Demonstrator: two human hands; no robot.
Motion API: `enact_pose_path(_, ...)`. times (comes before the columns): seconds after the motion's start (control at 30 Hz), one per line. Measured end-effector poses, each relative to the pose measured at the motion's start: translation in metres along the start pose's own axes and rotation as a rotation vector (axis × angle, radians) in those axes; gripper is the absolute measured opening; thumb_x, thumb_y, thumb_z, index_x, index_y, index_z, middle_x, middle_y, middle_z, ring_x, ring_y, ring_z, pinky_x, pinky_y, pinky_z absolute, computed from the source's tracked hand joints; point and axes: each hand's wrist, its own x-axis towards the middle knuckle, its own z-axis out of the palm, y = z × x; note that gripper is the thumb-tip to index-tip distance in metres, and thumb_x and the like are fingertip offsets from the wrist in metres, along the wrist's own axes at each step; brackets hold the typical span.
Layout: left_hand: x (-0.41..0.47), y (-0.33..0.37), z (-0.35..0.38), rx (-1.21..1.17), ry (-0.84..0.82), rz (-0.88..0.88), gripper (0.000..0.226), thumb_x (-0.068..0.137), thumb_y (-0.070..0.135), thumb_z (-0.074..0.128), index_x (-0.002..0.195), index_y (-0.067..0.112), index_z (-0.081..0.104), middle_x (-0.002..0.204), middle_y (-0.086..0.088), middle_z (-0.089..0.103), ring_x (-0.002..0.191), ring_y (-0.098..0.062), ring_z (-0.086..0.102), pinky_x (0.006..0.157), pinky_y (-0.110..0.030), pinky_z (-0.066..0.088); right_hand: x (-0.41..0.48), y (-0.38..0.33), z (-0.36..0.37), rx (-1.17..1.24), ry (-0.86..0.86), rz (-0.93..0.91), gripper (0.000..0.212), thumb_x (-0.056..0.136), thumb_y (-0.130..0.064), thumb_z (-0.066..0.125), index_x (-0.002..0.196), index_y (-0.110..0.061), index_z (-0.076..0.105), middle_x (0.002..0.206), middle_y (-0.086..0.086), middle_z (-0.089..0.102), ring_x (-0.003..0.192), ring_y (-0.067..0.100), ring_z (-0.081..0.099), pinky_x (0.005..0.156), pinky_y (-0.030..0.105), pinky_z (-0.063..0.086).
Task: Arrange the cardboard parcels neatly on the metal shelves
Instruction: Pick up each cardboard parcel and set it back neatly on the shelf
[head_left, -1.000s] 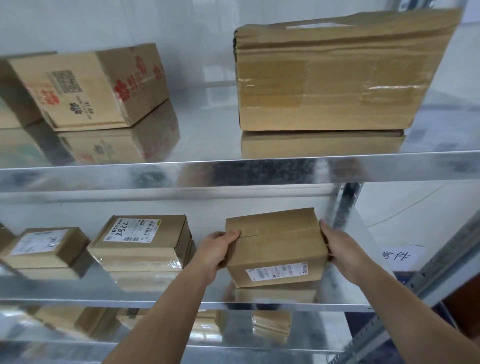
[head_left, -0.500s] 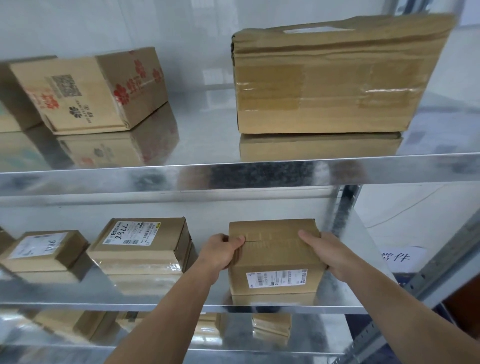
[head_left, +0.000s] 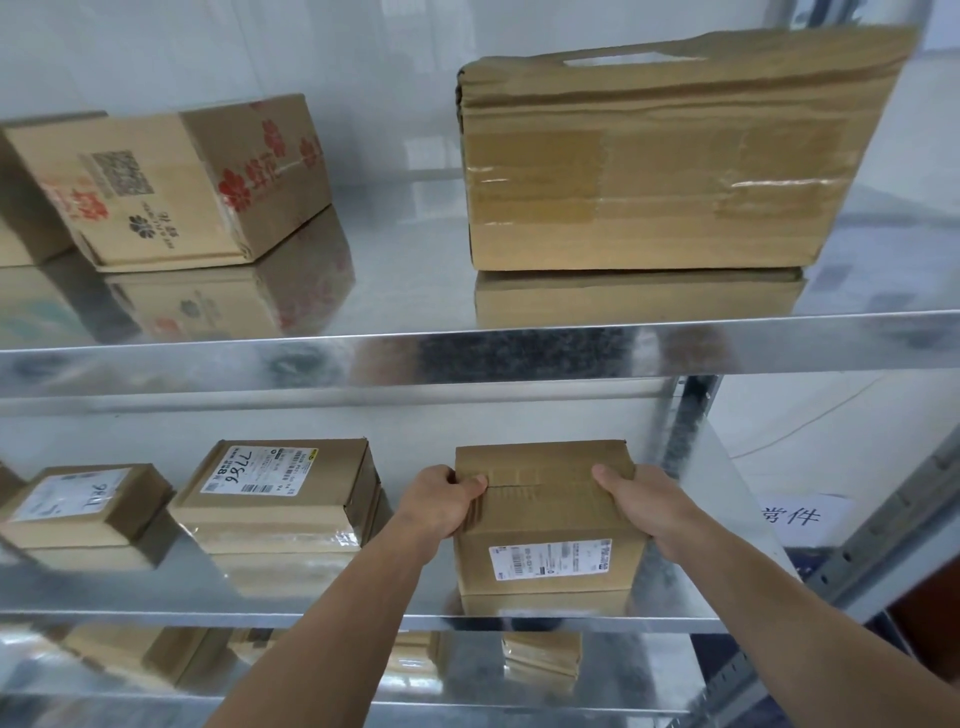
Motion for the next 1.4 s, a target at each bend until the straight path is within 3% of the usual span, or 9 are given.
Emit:
enact_pose_path(0.2, -0.006, 0.001, -0.003, -0.087, -0.025, -0.023, 0.020, 0.099, 0.035, 0.064, 0.101, 0.015, 0.064, 0.104, -0.006, 0.070, 0.093, -0.021, 0.066, 0.075, -0.032, 0.054, -0.011, 0.002, -0.008, 0.054, -0.044, -0.018, 0.049, 0.093, -0.064, 0.060, 0.110, -0.020, 0.070, 0.104, 0.002, 0.076, 0.099, 0.024, 0.072, 0.099, 0.048, 0.055)
enact_pose_path(0.33, -0.011, -0.003, -0.009, -0.230, -0.065, -0.037, 0.023, 0.096, 0.025, 0.069, 0.112, 0.012, 0.059, 0.112, -0.010, 0.067, 0.100, -0.025, 0.064, 0.076, -0.035, 0.052, -0.002, 0.015, -0.018, 0.192, -0.073, 0.014, 0.109, 0.056, -0.099, 0.057, 0.139, -0.028, 0.055, 0.136, -0.003, 0.062, 0.127, 0.025, 0.058, 0.112, 0.053, 0.044)
enact_pose_path(0.43, -0.016, -0.002, -0.016, -0.366, -0.099, -0.056, 0.029, 0.095, 0.020, 0.068, 0.119, 0.011, 0.056, 0.118, -0.012, 0.063, 0.107, -0.026, 0.062, 0.083, -0.041, 0.055, -0.016, 0.001, -0.019, 0.370, -0.061, 0.063, 0.057, 0.090, -0.076, 0.052, 0.120, -0.028, 0.060, 0.128, 0.002, 0.065, 0.118, 0.026, 0.061, 0.109, 0.053, 0.047)
enact_pose_path(0.5, -0.018, -0.002, -0.019, -0.496, -0.084, -0.053, 0.026, 0.096, 0.023, 0.064, 0.119, 0.012, 0.059, 0.117, -0.010, 0.062, 0.109, -0.026, 0.060, 0.089, -0.046, 0.054, -0.013, -0.001, -0.020, 0.464, -0.052, 0.057, 0.042, 0.101, -0.061, 0.048, 0.108, -0.023, 0.062, 0.120, 0.004, 0.068, 0.112, 0.027, 0.064, 0.099, 0.051, 0.052)
enact_pose_path(0.63, -0.022, -0.001, -0.020, -0.627, -0.051, -0.062, 0.015, 0.099, 0.028, 0.057, 0.100, 0.017, 0.068, 0.098, -0.004, 0.065, 0.099, -0.022, 0.060, 0.091, -0.046, 0.050, -0.013, -0.002, -0.019, 0.564, -0.044, 0.019, 0.043, 0.102, -0.054, 0.052, 0.112, -0.014, 0.063, 0.115, 0.007, 0.068, 0.108, 0.026, 0.066, 0.087, 0.047, 0.056)
enact_pose_path(0.8, -0.015, -0.013, -0.015, -0.518, -0.033, -0.087, 0.030, 0.097, 0.036, 0.064, 0.120, 0.017, 0.068, 0.115, -0.007, 0.070, 0.108, -0.025, 0.065, 0.081, -0.039, 0.054, -0.011, 0.006, -0.014, 0.442, -0.089, -0.031, 0.041, 0.100, -0.043, 0.063, 0.124, -0.009, 0.066, 0.099, 0.005, 0.073, 0.086, 0.020, 0.070, 0.067, 0.035, 0.057)
enact_pose_path(1.0, -0.011, -0.023, -0.003, -0.450, -0.035, -0.104, 0.033, 0.094, 0.028, 0.071, 0.119, 0.012, 0.056, 0.115, -0.012, 0.067, 0.102, -0.028, 0.065, 0.081, -0.041, 0.055, -0.006, 0.018, -0.006, 0.347, -0.104, 0.017, 0.052, 0.090, -0.042, 0.076, 0.120, -0.001, 0.063, 0.108, 0.015, 0.076, 0.101, 0.033, 0.074, 0.096, 0.052, 0.058)
enact_pose_path(1.27, -0.005, -0.025, 0.011, -0.303, -0.043, -0.114, 0.047, 0.090, 0.032, 0.077, 0.121, 0.012, 0.049, 0.116, -0.008, 0.065, 0.101, -0.025, 0.066, 0.087, -0.043, 0.056, -0.010, 0.021, 0.004, 0.286, -0.187, 0.040, 0.031, 0.096, -0.035, 0.071, 0.113, -0.010, 0.073, 0.103, 0.006, 0.080, 0.101, 0.027, 0.075, 0.099, 0.049, 0.056)
enact_pose_path(1.4, 0.000, -0.023, 0.013, -0.256, -0.071, -0.119, 0.037, 0.094, 0.031, 0.072, 0.122, 0.010, 0.061, 0.112, -0.007, 0.072, 0.101, -0.027, 0.069, 0.094, -0.046, 0.056, -0.005, 0.023, 0.005, 0.238, -0.159, 0.037, 0.027, 0.097, -0.035, 0.070, 0.110, -0.012, 0.074, 0.101, 0.005, 0.080, 0.098, 0.027, 0.075, 0.097, 0.049, 0.058)
